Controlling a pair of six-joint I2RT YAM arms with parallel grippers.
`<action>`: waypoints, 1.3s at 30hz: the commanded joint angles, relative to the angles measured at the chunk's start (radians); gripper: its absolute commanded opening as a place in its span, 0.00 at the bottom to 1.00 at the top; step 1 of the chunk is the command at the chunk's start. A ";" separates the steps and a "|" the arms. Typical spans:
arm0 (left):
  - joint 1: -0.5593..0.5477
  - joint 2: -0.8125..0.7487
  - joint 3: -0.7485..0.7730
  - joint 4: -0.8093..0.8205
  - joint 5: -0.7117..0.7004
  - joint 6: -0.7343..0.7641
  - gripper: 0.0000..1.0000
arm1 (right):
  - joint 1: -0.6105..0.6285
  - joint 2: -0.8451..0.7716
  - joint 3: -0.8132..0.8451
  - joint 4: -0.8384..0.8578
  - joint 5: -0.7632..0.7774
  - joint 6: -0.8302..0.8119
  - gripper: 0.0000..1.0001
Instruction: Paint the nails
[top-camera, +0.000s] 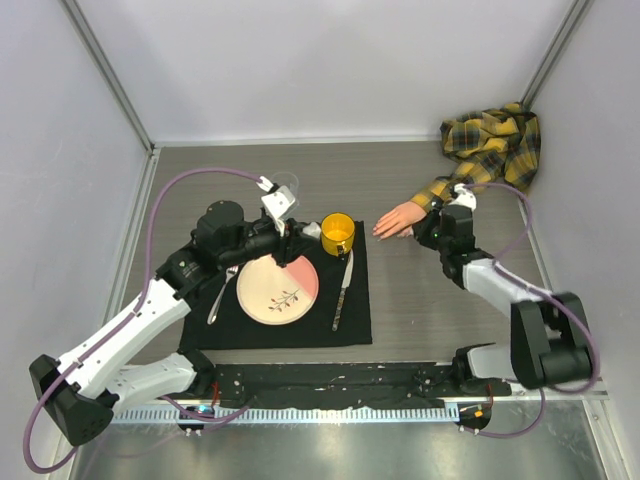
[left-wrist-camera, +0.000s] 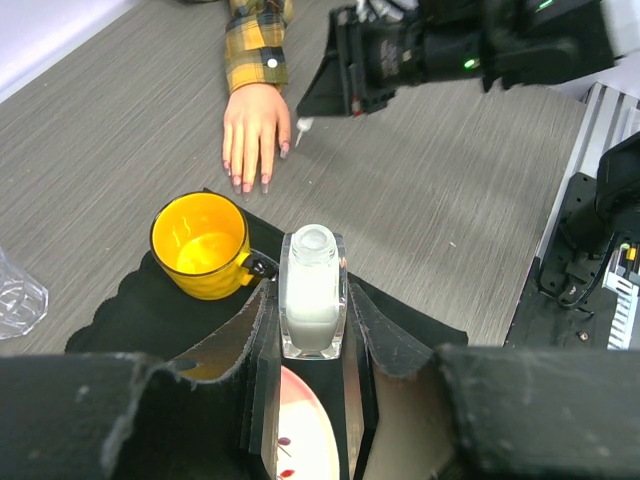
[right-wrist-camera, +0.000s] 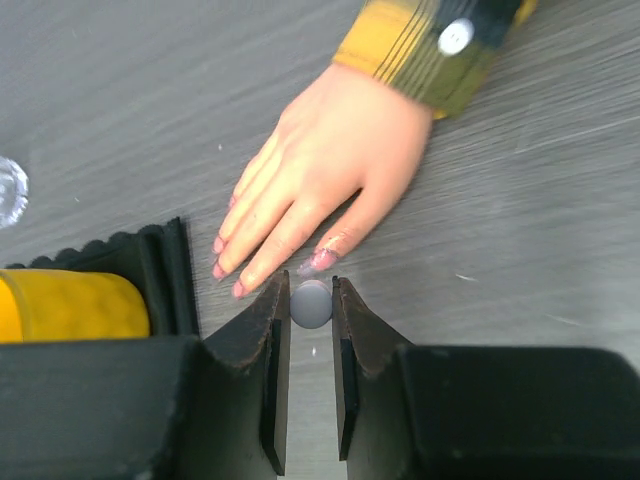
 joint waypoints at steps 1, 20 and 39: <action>-0.002 0.000 -0.002 0.067 0.036 -0.002 0.00 | 0.006 -0.242 0.063 -0.299 0.142 -0.084 0.01; -0.003 -0.313 -0.236 0.155 0.133 0.087 0.00 | 0.619 -0.407 0.720 -0.991 -0.080 -0.139 0.01; -0.003 -0.290 -0.238 0.084 0.149 0.130 0.00 | 1.058 -0.134 1.100 -1.057 0.133 -0.159 0.01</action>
